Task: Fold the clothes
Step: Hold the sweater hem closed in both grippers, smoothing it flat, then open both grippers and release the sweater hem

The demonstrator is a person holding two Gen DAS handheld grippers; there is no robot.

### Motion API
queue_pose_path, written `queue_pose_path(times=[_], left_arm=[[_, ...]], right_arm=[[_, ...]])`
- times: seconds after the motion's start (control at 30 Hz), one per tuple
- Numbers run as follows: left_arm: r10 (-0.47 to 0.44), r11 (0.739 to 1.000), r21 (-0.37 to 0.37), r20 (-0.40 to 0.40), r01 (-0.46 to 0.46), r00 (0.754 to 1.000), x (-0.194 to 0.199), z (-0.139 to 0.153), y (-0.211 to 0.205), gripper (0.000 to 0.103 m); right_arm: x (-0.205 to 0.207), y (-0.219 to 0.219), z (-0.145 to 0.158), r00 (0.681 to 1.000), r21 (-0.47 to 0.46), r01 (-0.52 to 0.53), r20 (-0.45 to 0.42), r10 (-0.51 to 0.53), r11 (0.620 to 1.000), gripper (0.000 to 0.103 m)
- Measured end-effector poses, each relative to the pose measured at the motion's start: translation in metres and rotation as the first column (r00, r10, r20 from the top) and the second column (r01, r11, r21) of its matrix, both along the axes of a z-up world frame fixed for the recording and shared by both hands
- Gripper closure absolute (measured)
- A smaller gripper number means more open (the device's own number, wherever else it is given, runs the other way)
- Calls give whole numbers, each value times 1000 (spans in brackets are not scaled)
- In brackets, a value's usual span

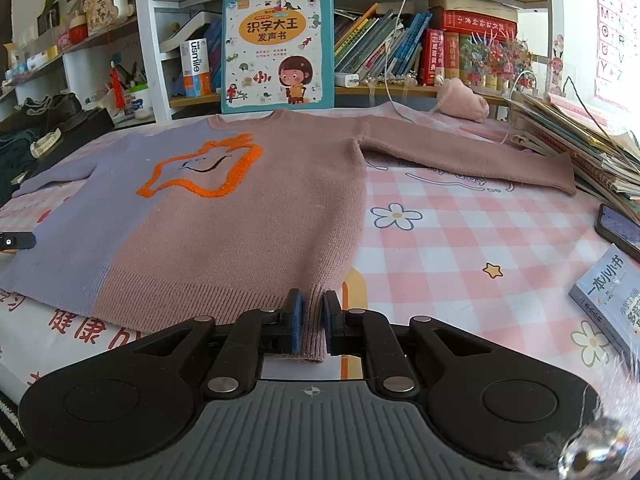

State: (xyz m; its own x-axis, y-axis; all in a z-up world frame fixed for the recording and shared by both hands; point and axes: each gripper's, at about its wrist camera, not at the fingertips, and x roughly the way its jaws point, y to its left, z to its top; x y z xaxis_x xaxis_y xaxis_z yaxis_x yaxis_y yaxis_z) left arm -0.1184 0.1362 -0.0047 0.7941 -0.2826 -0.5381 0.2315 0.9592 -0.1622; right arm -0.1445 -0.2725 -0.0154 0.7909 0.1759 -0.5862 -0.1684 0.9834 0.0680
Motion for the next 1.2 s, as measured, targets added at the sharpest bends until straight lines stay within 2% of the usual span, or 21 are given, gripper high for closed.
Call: queue_pose_path(times=[0.07,0.1,0.17,0.23,0.3,0.33,0.4,0.57,0.63,0.87,1.2], left_arm=[[6,1000,16,14,-6,1000,-2,3,0,89],[15,1000,27,37,-16,999,-4,6,0,85],[31,998,48,86,-35,996,-8,13,-1,71],[39,997,57,125,-46,991,-11,17,-2,42],[31,998,54,148,-39,988,-12,19,-5,30],[22,997,66,149,-32,989,-11,18,-8,30],[4,996,91,149,-17,989,-10,17,-15,24],[-32,985,172,166,3,986,-11,12,-29,19],[-35,983,182,181,1,983,-12,12,-30,14],[14,983,176,201,-50,979,-12,13,-19,8],[140,975,142,192,-169,971,-4,12,9,7]], right_arm=[[-1,-1,3,1000,3,12,11,-12,1000,80],[-2,-2,6,999,4,21,29,-21,1000,72],[-5,-4,15,996,9,44,78,-45,999,59],[-6,-2,24,991,11,55,124,-56,998,48],[-5,3,30,985,12,55,163,-56,998,36],[-4,7,32,984,12,43,173,-44,999,31],[-1,16,33,983,8,10,182,-11,1000,27],[14,47,26,982,-14,-61,181,62,998,17],[20,57,25,978,-10,-77,193,78,997,14],[48,86,23,968,13,-132,219,126,991,10],[69,122,17,944,-54,-198,257,205,979,9]])
